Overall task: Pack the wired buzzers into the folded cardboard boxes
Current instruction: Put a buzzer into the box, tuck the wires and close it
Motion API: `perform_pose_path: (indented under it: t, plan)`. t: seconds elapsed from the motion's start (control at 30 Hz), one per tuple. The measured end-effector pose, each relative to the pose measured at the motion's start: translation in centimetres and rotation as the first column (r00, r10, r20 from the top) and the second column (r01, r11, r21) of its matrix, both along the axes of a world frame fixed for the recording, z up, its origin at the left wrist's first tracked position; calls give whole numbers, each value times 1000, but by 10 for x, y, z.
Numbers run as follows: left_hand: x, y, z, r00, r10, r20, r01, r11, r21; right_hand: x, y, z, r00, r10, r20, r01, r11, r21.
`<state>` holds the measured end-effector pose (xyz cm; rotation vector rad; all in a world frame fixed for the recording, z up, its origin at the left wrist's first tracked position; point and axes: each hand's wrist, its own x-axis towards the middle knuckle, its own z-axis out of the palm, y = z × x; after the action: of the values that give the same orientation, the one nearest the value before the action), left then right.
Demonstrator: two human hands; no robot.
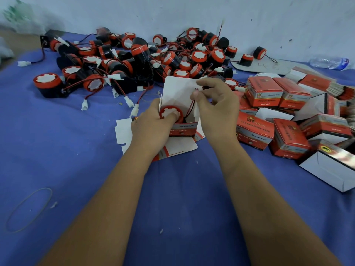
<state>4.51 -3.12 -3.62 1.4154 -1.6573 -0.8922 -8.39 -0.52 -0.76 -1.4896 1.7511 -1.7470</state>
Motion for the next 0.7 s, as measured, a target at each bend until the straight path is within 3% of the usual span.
perform_pose_path:
  t: [0.1,0.17,0.27,0.37,0.5,0.57,0.7]
  plan:
    - [1,1,1,1000,-23,19,23,1000,3,5,-1,0,992,-5,128,12,999,-53]
    - [1,2,1,998,-38,41,39,999,-10,8,-6,-4,996,-27,87,33,997,-68]
    - [1,3,2,998,-43,49,45,998,-37,9,-12,-15,985,-89,-149,78,994,-82]
    - [1,2,1,999,-46,23,47,998,-30,7,-11,-23,890,-115,-442,84,992,-90]
    - [0,1,0,999,-14,34,16,999,-42,-1,-4,-23,806,-145,-574,79,987,-140]
    - [-1,1,-1,1000,-10,25,11,999,-43,-4,-2,-24,785,-145,-603,62,986,-156]
    - [-1,1,-3,1000,-13,22,14,998,-57,-2,-4,-23,889,-46,-455,6,996,-90]
